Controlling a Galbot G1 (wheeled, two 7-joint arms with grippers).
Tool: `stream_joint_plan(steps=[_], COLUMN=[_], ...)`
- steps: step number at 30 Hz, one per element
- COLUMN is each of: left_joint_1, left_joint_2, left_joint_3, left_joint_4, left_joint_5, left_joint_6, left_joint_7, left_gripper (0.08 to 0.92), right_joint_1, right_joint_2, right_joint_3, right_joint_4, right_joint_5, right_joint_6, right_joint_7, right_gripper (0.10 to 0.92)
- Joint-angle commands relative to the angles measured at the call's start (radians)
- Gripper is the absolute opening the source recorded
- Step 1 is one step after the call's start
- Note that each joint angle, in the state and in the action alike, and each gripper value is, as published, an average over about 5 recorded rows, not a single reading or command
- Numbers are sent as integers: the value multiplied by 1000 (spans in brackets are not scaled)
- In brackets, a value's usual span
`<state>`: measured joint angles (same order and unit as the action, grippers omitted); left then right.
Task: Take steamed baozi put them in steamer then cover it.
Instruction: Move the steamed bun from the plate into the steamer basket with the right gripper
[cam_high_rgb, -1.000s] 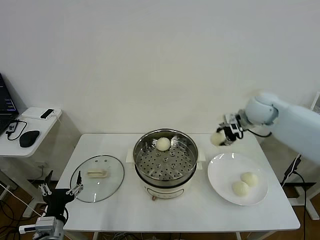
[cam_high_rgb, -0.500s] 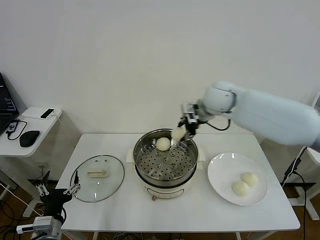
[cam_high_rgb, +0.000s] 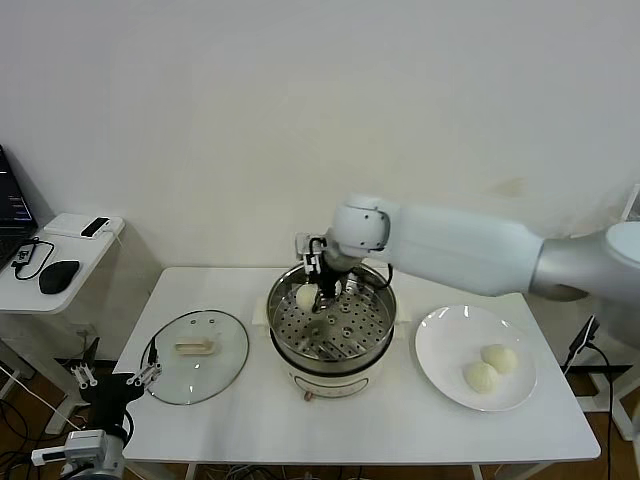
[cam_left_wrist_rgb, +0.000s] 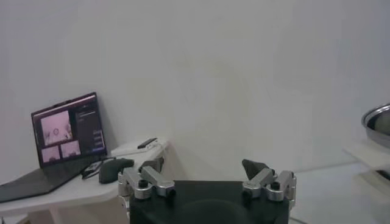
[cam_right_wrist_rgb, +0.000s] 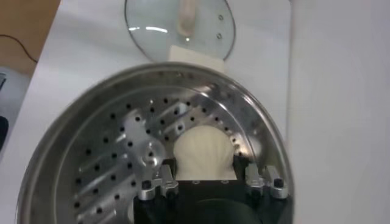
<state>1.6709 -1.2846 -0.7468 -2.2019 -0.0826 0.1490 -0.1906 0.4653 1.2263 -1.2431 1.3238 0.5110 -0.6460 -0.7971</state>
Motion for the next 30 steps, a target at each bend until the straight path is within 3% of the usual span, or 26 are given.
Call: stream_joint_plan(steps=[1,23,30], left_joint_1=[-1,-1,2], left_joint_2=[-3,-3,-3], left_joint_3=[0,-1,1], left_joint_4=[-2,-5,-10], left_joint_5=[1,1,1], left_joint_6=[0,-2,-1], left_joint_7=[0,-1,1], left_gripper=[823,823,823], right_joint_1=[-49,-72,-20], right_joint_2=[77,89,58], right_joint_3=[-12,15,20], right_joint_4=[-68,-111,-64], right_joint_5=[11,-16,-22], right_joint_6=[-32,-18,-8], right_joint_7=[17,16,-41], right_gripper=[585,616,767])
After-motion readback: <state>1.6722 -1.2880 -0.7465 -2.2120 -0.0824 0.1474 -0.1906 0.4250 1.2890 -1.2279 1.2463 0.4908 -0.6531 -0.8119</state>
